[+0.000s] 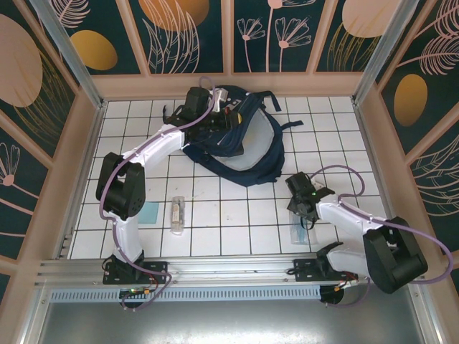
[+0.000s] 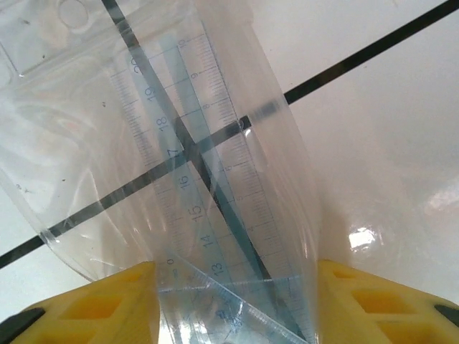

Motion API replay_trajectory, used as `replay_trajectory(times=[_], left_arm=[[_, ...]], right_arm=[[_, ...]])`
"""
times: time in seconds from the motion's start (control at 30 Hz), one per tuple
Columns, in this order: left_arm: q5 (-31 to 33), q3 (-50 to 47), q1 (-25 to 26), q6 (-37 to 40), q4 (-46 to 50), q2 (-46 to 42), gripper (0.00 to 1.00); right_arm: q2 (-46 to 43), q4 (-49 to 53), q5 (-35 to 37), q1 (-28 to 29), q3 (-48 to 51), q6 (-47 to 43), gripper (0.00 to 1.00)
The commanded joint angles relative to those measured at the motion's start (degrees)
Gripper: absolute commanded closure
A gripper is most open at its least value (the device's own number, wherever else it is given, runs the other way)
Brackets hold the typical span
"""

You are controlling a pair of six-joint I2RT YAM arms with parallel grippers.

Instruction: Pack books, pencil case, and school supplies into a backpack

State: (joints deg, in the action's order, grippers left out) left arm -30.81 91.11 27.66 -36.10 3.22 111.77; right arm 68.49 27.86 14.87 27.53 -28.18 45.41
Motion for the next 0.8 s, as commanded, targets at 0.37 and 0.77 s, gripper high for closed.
replay_trajectory(times=[0.37, 0.77], left_arm=[[-1.2, -0.13, 0.11, 0.23, -4.1, -4.92, 1.0], [-1.4, -1.32, 0.11, -0.3, -4.98, -5.31, 1.0]], right_arm=[[-9.21, -1.32, -4.9, -3.29, 0.94, -0.9, 0.71], [-6.74, -7.39, -13.08, -0.41, 0.82, -3.61, 0.01]])
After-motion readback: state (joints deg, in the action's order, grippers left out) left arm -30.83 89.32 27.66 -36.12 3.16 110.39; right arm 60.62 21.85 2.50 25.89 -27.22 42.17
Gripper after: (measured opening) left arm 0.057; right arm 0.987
